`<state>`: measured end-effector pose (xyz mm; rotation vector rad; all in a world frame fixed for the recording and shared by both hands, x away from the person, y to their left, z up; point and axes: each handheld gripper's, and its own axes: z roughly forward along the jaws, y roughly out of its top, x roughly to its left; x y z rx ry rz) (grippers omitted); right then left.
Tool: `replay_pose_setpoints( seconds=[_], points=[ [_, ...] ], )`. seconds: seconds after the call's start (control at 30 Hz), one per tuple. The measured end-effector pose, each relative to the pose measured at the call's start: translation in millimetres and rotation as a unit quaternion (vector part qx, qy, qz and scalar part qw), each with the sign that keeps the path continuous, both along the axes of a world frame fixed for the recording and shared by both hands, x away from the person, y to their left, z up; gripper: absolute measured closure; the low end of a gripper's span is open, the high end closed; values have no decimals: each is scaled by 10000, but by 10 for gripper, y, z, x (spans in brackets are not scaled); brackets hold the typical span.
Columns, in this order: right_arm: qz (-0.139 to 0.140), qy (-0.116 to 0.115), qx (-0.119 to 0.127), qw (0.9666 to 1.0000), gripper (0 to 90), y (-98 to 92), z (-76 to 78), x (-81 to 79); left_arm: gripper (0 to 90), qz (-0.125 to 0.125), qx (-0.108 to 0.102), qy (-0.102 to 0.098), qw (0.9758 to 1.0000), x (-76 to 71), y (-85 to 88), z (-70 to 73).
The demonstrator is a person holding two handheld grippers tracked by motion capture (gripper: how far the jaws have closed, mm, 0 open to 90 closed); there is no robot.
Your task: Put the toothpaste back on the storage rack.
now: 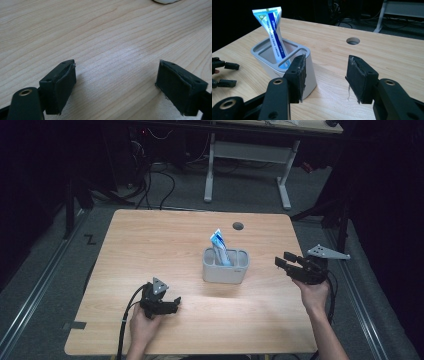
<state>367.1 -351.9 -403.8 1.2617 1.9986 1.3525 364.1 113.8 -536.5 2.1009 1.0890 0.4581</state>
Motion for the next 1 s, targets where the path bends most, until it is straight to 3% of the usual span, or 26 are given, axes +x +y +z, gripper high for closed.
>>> replay_pose_setpoints(
  seconds=[0.57,0.8,0.93,1.0],
  points=[
    [-162,-43,4,9999,474,-65,-173,-77,164,3,-3,1,10000,0,0,0],
    [-334,-52,-200,9992,478,-83,-265,-108,164,-1,3,-2,10000,0,0,0],
    [-417,-29,-187,9990,477,-104,-325,-124,164,-1,4,-4,10000,0,0,0],
    [-424,23,-42,9991,473,-117,-343,-133,164,-6,8,3,10000,-1,0,1]
  ],
)
